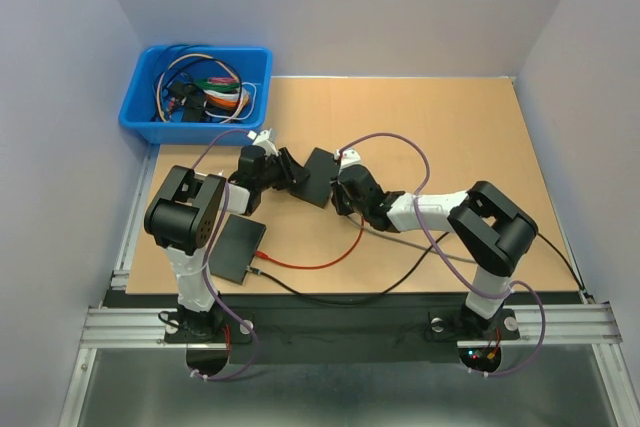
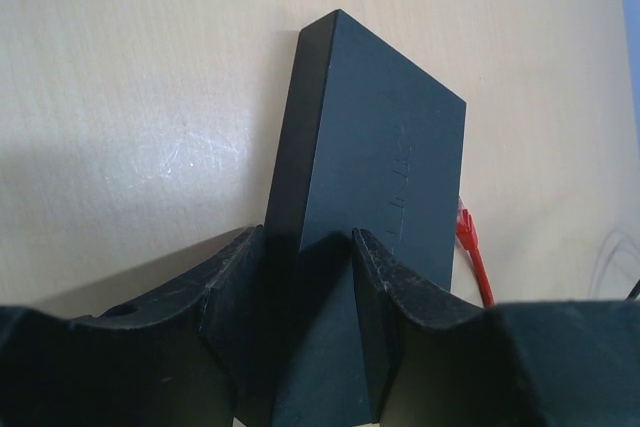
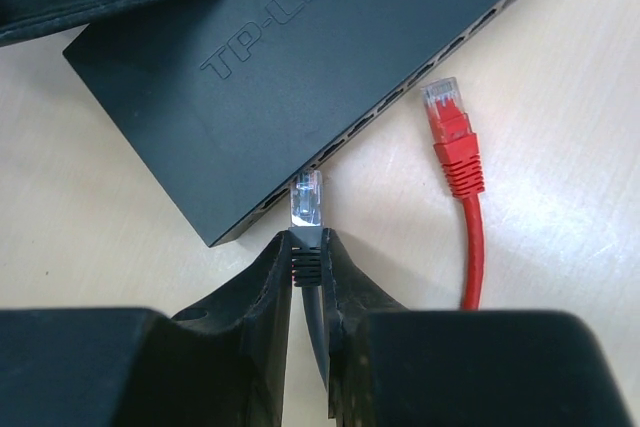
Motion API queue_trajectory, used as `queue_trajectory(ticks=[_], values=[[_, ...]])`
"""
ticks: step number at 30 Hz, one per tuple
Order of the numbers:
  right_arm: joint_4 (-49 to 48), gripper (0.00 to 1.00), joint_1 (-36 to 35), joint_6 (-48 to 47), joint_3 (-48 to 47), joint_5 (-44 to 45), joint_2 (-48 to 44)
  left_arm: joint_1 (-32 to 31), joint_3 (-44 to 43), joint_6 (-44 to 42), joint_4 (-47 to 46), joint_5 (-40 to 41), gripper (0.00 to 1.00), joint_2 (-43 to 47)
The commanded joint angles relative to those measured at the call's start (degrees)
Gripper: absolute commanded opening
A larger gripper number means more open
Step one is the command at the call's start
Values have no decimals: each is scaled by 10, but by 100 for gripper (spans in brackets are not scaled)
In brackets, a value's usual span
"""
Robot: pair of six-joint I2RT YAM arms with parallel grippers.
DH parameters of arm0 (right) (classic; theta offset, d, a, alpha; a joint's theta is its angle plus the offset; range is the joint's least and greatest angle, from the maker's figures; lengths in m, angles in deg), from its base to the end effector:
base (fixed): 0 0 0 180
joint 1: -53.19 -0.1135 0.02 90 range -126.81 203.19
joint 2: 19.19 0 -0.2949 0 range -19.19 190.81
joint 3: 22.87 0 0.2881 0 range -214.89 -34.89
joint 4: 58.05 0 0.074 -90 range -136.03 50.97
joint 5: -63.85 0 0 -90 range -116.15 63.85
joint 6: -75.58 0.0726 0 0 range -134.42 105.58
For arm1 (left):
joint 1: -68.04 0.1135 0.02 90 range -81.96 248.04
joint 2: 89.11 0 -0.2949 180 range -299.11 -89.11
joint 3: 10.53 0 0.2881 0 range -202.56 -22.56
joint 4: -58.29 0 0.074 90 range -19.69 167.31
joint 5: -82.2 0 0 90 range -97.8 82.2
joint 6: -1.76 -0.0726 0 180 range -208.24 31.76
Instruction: Insert the plug into the switch port
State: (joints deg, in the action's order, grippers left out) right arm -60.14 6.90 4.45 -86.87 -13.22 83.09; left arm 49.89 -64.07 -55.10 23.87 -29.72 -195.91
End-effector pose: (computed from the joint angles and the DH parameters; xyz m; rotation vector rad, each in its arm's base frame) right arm 0.3059 0.2965 0.1377 -0.3999 2.1751 0.3925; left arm 0.3824 -0.1539 0.1193 0.0137 1.9948 -0.9568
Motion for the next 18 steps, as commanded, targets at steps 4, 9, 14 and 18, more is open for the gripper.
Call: queue_trajectory(ticks=[4, 9, 14, 18], values=[[-34, 0, -3, -2, 4, 33, -32, -5, -10, -12, 19, -16, 50, -2], [-35, 0, -3, -2, 23, 45, -55, -4, -11, -15, 24, -13, 50, -2], [-34, 0, -2, -2, 22, 38, -45, -4, -15, -15, 24, -17, 50, -5], [-36, 0, -3, 3, 7, 19, -22, -4, -15, -14, 23, -19, 50, -3]])
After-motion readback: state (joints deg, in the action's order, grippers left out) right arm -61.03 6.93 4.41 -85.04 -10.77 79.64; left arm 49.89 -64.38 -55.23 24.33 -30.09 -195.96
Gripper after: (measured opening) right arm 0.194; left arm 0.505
